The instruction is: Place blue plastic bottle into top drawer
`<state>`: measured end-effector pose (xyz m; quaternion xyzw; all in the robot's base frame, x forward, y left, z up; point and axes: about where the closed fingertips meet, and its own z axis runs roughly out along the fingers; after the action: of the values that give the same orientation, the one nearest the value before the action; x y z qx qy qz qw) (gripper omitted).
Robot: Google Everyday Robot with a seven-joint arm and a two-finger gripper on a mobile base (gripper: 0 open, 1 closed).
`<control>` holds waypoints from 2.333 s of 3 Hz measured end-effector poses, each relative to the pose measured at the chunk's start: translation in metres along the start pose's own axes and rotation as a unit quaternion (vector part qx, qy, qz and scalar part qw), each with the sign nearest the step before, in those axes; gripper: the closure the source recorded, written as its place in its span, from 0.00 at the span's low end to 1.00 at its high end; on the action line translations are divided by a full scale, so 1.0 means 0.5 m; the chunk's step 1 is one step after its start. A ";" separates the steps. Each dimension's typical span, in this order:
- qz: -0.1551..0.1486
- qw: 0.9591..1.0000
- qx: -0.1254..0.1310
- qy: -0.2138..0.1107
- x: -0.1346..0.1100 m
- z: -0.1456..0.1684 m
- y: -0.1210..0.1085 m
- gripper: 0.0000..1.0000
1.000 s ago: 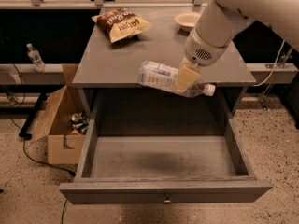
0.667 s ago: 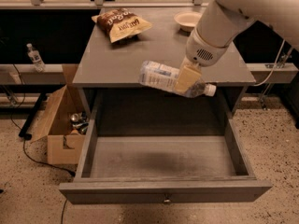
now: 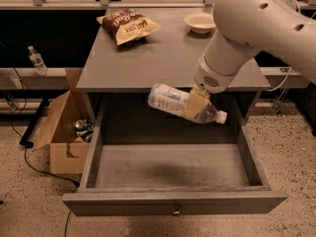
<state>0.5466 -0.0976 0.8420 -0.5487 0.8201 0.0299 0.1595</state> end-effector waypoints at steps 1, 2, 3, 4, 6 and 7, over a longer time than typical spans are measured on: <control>0.063 0.998 -0.003 0.016 0.051 0.061 0.026 1.00; 0.137 0.990 -0.007 0.023 0.101 0.154 0.046 1.00; 0.162 0.987 -0.009 0.002 0.103 0.212 0.042 1.00; 0.176 0.984 -0.034 -0.017 0.089 0.293 0.030 0.82; 0.191 0.978 -0.069 -0.038 0.068 0.394 0.007 0.19; 0.197 0.977 -0.068 -0.041 0.072 0.393 0.003 0.00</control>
Offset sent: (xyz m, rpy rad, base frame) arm -0.0259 -0.0276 -0.1247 0.0321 0.1226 -0.3799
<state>0.5778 -0.0853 0.6450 -0.3846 0.9008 0.1385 0.1462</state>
